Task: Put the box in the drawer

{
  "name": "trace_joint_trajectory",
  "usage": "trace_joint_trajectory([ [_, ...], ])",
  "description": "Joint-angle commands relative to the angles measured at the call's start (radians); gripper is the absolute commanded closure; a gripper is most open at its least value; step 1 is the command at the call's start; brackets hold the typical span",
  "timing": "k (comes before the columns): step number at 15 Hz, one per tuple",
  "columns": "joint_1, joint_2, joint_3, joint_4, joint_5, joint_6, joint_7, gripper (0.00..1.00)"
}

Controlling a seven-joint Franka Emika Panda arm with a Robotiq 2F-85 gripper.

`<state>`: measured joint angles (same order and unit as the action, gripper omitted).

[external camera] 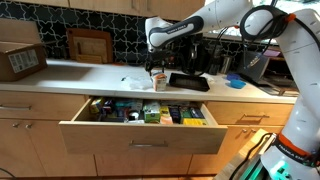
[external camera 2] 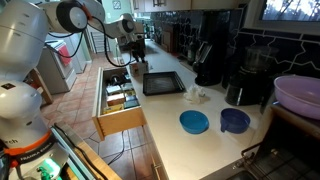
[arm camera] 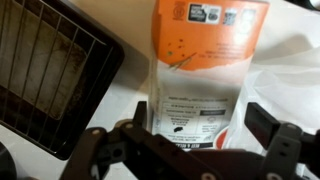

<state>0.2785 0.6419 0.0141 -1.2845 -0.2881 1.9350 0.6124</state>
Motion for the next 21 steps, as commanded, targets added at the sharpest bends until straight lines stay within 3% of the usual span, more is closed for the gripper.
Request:
trace_joint_trajectory([
  [1, -0.008, 0.033, -0.003, 0.037, 0.07, 0.004, 0.001, 0.0],
  [9, -0.063, 0.02, 0.001, -0.015, 0.22, 0.126, -0.022, 0.0],
  [14, -0.061, 0.019, -0.008, -0.04, 0.206, 0.21, -0.073, 0.0],
  [21, -0.041, 0.01, -0.031, -0.052, 0.14, 0.188, -0.194, 0.0],
])
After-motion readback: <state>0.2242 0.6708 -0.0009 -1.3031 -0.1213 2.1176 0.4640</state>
